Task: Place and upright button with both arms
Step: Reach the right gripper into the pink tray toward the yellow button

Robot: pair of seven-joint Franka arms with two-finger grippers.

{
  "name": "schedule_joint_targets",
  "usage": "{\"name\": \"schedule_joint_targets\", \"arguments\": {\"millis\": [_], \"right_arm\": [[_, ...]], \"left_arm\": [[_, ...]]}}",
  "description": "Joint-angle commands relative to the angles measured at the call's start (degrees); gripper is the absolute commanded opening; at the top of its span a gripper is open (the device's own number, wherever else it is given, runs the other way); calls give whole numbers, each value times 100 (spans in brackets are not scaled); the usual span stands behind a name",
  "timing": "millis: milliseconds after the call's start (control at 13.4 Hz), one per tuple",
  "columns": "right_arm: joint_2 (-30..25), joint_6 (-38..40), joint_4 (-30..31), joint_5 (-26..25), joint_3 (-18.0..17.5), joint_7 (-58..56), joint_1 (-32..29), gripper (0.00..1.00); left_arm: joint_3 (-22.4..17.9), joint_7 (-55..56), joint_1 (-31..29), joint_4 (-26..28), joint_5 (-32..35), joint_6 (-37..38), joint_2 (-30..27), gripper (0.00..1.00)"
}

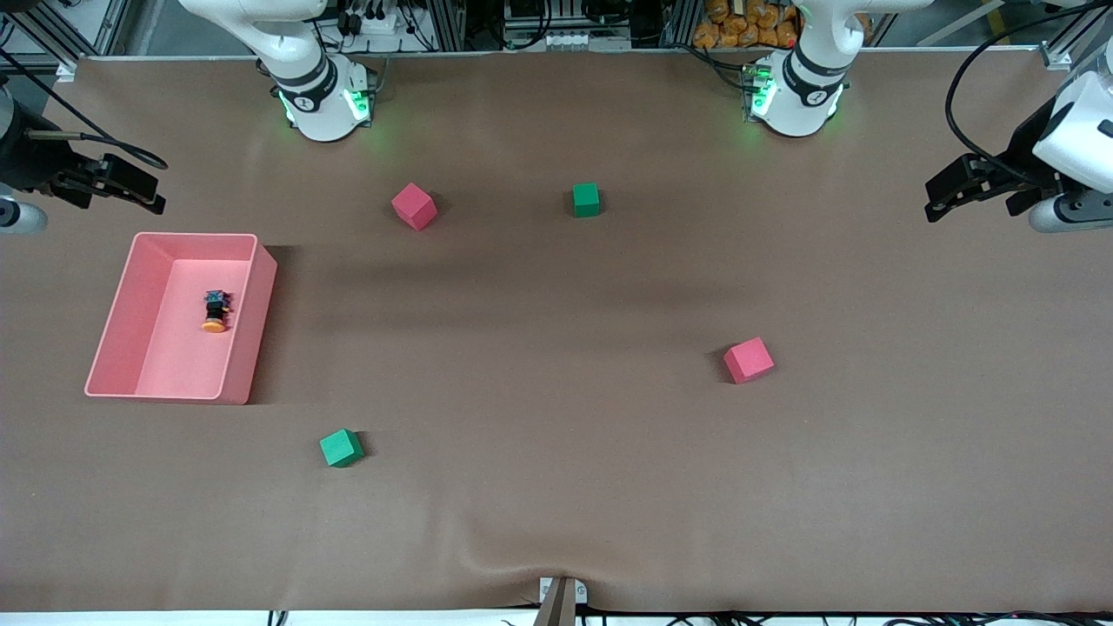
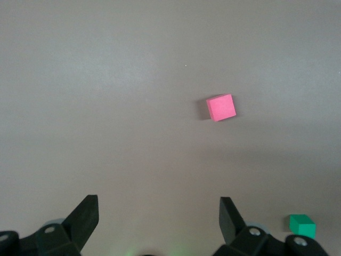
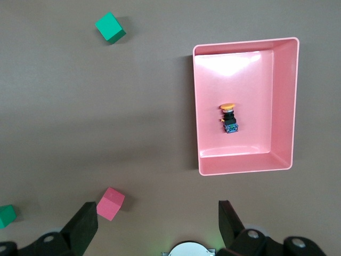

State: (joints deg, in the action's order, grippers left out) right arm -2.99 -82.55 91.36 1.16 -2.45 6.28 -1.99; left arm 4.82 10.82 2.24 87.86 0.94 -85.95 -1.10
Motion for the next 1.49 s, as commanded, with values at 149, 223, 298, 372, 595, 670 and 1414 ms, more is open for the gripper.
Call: {"name": "schedule_joint_targets", "arguments": {"millis": [149, 223, 298, 372, 595, 670, 1414], "right_arm": [[-79, -24, 75, 25, -28, -30, -64, 100], [-79, -15, 101, 16, -19, -30, -91, 100], [-53, -15, 128, -1, 7, -30, -134, 100], [0, -15, 215, -88, 7, -30, -274, 100], [263, -172, 767, -239, 7, -39, -704, 100], [342, -295, 1039, -239, 7, -83, -828, 100], [1730, -2088, 2097, -950, 7, -1109, -1645, 100]], "left_arm": [[19, -151, -22, -6, 20, 17, -57, 100], [10, -151, -30, -6, 20, 17, -57, 100], [10, -151, -56, -49, -24, 26, -48, 100], [1, -159, -74, -59, -41, 17, -48, 100], [10, -80, -13, -59, -15, 17, 4, 100], [10, -115, -30, -59, -6, 17, 5, 100], [10, -133, -22, -59, -24, 26, 5, 100]]}}
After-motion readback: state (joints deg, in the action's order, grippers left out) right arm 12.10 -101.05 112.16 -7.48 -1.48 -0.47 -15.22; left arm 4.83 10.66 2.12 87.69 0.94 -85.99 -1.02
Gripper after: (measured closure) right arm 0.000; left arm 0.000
